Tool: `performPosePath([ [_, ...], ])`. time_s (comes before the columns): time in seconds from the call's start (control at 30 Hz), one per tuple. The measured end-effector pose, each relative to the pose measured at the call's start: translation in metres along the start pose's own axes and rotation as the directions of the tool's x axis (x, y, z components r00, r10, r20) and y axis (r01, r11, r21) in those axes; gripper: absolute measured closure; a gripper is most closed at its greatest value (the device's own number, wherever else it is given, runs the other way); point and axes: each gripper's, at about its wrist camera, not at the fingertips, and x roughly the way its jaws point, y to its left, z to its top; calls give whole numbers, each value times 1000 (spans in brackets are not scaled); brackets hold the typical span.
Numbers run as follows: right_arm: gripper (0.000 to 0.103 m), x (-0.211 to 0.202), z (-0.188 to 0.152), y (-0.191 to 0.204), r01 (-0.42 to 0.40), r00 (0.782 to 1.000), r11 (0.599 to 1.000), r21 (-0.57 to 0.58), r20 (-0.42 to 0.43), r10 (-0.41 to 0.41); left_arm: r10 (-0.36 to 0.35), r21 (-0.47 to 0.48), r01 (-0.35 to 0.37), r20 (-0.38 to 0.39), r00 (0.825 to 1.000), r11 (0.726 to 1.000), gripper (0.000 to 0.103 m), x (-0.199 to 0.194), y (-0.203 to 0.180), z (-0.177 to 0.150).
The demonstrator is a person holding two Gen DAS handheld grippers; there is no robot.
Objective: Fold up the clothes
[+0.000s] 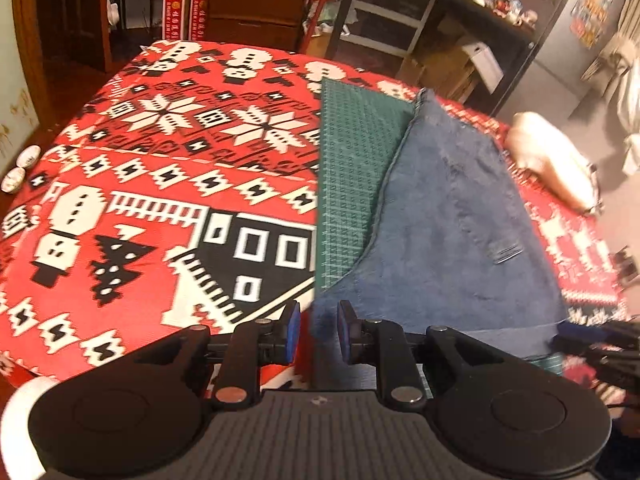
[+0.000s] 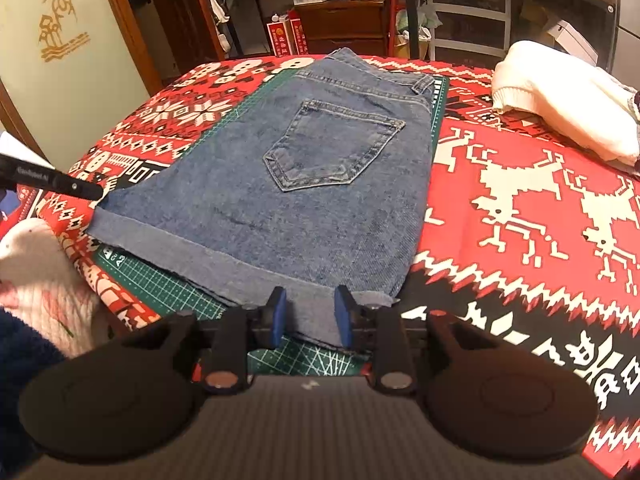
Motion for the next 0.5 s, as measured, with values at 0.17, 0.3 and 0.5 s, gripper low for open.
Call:
performPosePath([
  [0.17, 72, 0, 0, 1, -1, 1000, 1000, -5, -2, 1, 35, 31, -34, -35, 999, 999, 82, 13, -8, 1],
  [0.3, 72, -1, 1, 2, 9, 1000, 1000, -11, 2, -9, 74, 47, -72, -23, 997, 996, 83, 13, -10, 0],
  [0.5, 72, -3, 14, -4, 65, 998, 997, -29, 31, -64, 46, 64, -50, 67, 997, 997, 83, -3, -22, 16],
])
